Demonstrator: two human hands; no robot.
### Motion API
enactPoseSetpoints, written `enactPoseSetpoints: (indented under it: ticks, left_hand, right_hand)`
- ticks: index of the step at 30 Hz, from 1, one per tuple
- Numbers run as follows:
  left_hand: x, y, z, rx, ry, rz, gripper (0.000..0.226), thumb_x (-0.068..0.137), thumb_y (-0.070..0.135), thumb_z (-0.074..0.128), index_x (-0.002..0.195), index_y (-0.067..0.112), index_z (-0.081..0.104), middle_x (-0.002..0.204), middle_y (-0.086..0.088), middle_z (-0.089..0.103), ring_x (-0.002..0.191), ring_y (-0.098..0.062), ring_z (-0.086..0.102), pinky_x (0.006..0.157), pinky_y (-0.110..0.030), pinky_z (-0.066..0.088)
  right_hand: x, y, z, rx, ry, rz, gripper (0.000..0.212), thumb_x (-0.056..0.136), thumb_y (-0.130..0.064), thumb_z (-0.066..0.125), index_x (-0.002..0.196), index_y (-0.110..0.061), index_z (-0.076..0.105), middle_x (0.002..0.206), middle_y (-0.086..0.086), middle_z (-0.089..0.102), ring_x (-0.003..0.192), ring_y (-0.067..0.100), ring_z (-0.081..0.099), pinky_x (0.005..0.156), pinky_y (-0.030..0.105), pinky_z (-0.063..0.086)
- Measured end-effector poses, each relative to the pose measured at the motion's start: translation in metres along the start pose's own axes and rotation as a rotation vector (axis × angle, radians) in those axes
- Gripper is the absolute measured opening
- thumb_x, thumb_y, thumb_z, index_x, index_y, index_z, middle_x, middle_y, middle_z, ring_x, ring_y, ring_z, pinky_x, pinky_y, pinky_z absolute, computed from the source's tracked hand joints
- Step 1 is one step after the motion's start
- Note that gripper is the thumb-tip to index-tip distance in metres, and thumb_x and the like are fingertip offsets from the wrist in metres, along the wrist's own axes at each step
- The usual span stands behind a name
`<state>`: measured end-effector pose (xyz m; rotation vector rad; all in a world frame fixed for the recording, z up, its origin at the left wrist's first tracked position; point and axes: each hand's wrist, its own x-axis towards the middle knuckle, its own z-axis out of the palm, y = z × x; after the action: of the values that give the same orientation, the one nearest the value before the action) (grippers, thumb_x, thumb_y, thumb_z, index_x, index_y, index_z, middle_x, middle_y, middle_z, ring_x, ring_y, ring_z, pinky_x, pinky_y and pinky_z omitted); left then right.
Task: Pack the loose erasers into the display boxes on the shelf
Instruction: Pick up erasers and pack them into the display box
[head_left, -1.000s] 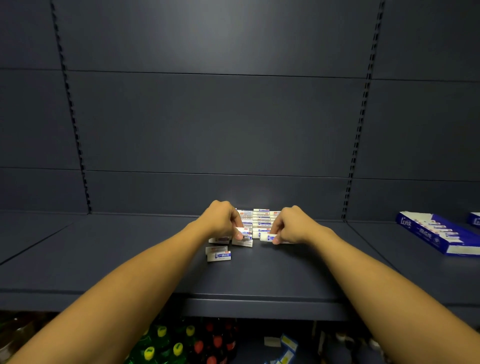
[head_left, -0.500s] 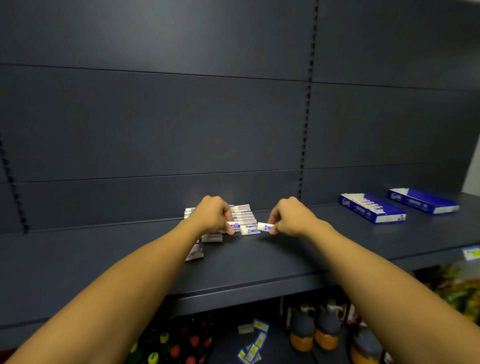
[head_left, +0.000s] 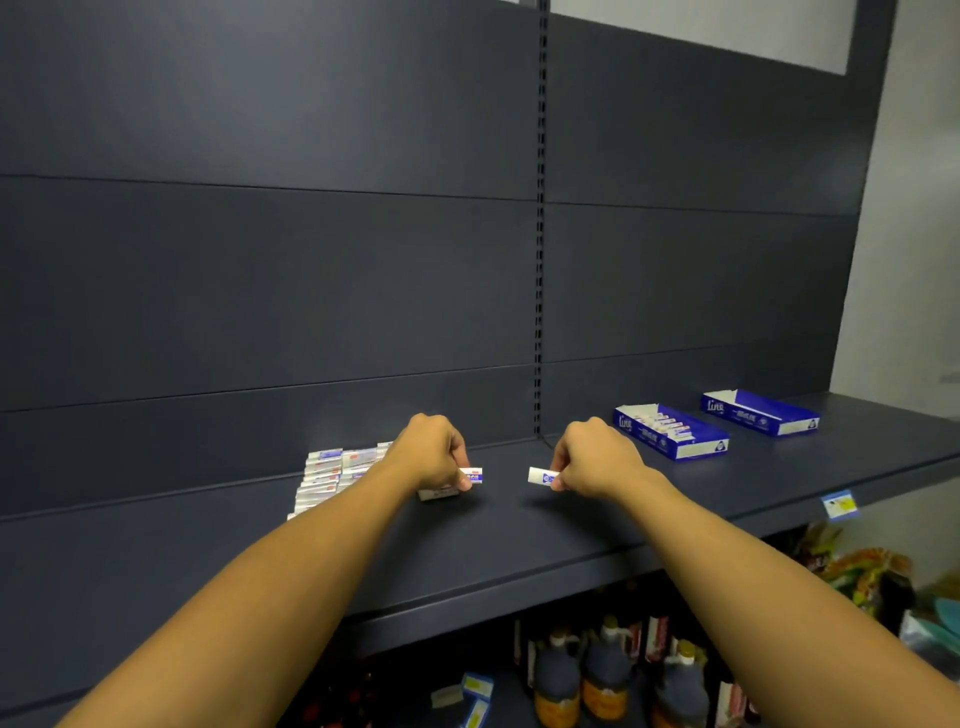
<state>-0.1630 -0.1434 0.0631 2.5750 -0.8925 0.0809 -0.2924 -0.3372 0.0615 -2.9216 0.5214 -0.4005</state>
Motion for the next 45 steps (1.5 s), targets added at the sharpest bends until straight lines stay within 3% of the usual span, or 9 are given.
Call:
enactPoseSetpoints:
  ticks: [5,12,17,26,30,35,40,45]
  left_hand:
    - [0.011,0.038,0.016,0.003,0.014,-0.034,0.026,0.066,0.027,0.094,0.059,0.027,0.069,0.081,0.003,0.072,0.084,-0.017,0.069,0.082,-0.036,0.059]
    - [0.019,0.097,0.044,0.072,0.062,-0.109,0.018,0.068,0.029,0.091,0.072,0.023,0.075,0.084,0.003,0.071,0.082,-0.020,0.068,0.081,-0.037,0.059]
    - [0.029,0.145,0.059,0.104,0.092,-0.123,0.013,0.073,0.025,0.087,0.082,0.023,0.077,0.086,0.003,0.069,0.084,-0.019,0.066,0.070,-0.032,0.052]
    - [0.064,0.214,0.095,0.111,0.087,-0.077,0.012,0.077,0.024,0.086,0.087,0.023,0.078,0.086,0.005,0.070,0.082,-0.017,0.066,0.069,-0.033,0.054]
    - [0.093,0.232,0.110,0.083,0.086,-0.052,0.011,0.078,0.027,0.086,0.085,0.024,0.078,0.089,0.003,0.073,0.084,-0.017,0.067,0.078,-0.036,0.059]
    - [0.135,0.246,0.128,0.037,0.090,-0.014,0.015,0.078,0.032,0.086,0.086,0.023,0.078,0.089,0.002,0.073,0.085,-0.017,0.067,0.080,-0.038,0.060]
    - [0.175,0.250,0.136,-0.022,0.126,-0.010,0.019,0.078,0.032,0.086,0.091,0.020,0.079,0.091,0.002,0.072,0.087,-0.018,0.067,0.076,-0.036,0.058]
    - [0.215,0.249,0.143,-0.115,0.130,-0.021,0.018,0.076,0.032,0.089,0.078,0.022,0.075,0.093,0.001,0.075,0.086,-0.015,0.068,0.080,-0.041,0.061]
  right_hand:
    - [-0.001,0.040,-0.003,-0.030,0.004,0.016,0.019,0.081,-0.024,0.080,0.099,-0.022,0.079,0.104,0.003,0.069,0.090,0.024,0.067,0.069,0.033,0.051]
    - [-0.004,0.105,-0.011,-0.047,-0.005,0.000,0.017,0.082,-0.022,0.076,0.098,-0.023,0.078,0.105,0.003,0.069,0.093,0.025,0.065,0.079,0.037,0.057]
    - [-0.004,0.154,-0.025,-0.061,-0.006,-0.009,0.018,0.083,-0.020,0.073,0.100,-0.024,0.078,0.105,0.003,0.069,0.096,0.026,0.065,0.076,0.034,0.054]
    - [0.005,0.232,-0.035,-0.064,0.015,0.027,0.016,0.084,-0.024,0.072,0.099,-0.024,0.076,0.108,0.001,0.066,0.097,0.024,0.063,0.078,0.034,0.055]
    - [0.024,0.260,-0.030,-0.080,0.018,0.052,0.024,0.084,-0.032,0.074,0.105,-0.021,0.074,0.114,0.003,0.066,0.101,0.024,0.065,0.083,0.038,0.058]
    - [0.058,0.292,-0.029,-0.098,0.020,0.075,0.032,0.082,-0.038,0.077,0.110,-0.022,0.073,0.112,0.003,0.066,0.100,0.021,0.065,0.079,0.035,0.056]
    - [0.096,0.307,-0.043,-0.095,0.045,0.088,0.024,0.085,-0.033,0.075,0.107,-0.025,0.073,0.110,0.002,0.069,0.097,0.021,0.065,0.077,0.035,0.057]
    - [0.137,0.312,-0.045,-0.025,0.086,0.075,0.020,0.087,-0.026,0.073,0.107,-0.025,0.075,0.107,0.000,0.072,0.098,0.020,0.066,0.071,0.030,0.055]
